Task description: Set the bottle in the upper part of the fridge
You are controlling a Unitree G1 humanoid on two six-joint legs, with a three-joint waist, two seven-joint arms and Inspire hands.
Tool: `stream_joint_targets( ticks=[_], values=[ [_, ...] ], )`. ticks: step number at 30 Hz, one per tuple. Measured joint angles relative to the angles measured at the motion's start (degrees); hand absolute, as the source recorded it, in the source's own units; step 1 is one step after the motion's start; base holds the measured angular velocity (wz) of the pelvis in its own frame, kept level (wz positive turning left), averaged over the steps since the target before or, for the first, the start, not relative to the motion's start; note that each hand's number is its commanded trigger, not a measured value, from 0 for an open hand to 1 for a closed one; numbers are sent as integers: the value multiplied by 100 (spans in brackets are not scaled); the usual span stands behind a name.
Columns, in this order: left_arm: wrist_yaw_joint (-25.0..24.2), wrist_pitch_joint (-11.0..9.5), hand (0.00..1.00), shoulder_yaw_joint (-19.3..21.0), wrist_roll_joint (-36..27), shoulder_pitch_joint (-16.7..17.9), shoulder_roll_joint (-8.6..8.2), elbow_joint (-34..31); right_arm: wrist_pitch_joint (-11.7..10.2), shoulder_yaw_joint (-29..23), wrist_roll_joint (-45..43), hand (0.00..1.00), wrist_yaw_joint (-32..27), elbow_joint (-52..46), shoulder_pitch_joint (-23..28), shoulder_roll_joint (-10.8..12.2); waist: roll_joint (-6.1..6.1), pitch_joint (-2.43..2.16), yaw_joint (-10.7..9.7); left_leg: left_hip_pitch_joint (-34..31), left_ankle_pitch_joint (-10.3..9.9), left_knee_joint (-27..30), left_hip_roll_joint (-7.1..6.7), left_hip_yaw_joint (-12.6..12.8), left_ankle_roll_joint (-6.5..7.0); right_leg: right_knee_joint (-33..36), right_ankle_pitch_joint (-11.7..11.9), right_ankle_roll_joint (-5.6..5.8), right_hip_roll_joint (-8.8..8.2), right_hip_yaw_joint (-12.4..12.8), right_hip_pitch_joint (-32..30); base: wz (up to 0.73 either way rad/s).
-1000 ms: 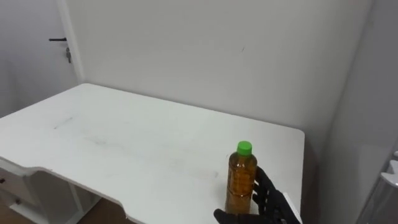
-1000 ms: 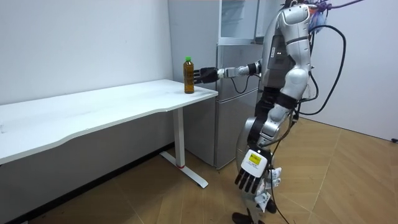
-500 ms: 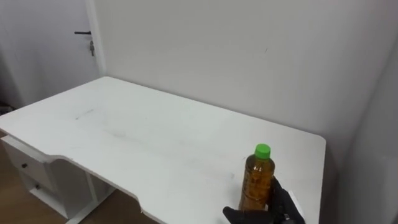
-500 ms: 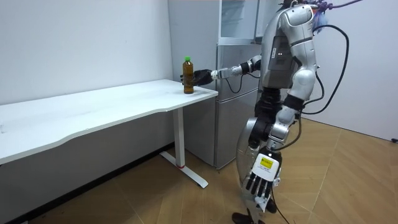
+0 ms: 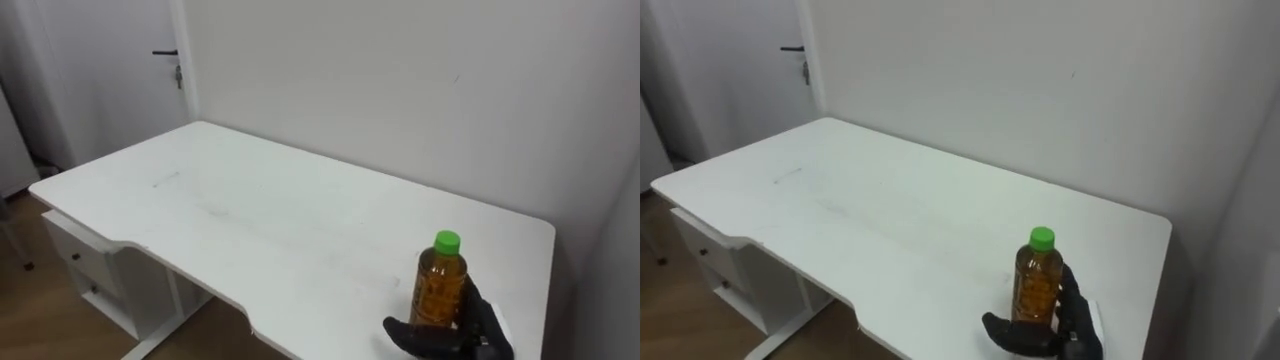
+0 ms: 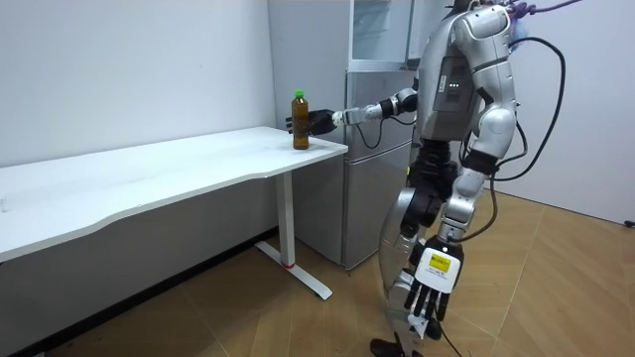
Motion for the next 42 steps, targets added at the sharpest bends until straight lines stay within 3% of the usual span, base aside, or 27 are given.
stream_joint_targets(
  ticks=[9,21,42],
  values=[
    [-64,-3,0,0,10,21,134,28,0,11,127,0,-81,0,-118,-62,-162,-29,49,-20,2,-8,-20,-67,-2,-1,-6,12,-5,-95,16,4],
    [-164,11,0,12,5,96,191,146,1,18,165,0,-145,484,-440,-246,-195,19,286,-18,41,-31,-48,-131,1,9,-12,26,-56,-94,21,2],
    [-164,20,0,152,-13,116,191,220,18,36,181,0,47,698,-425,-251,-235,31,281,-40,55,26,-106,-239,27,2,-4,61,-53,-137,77,2]
  ],
)
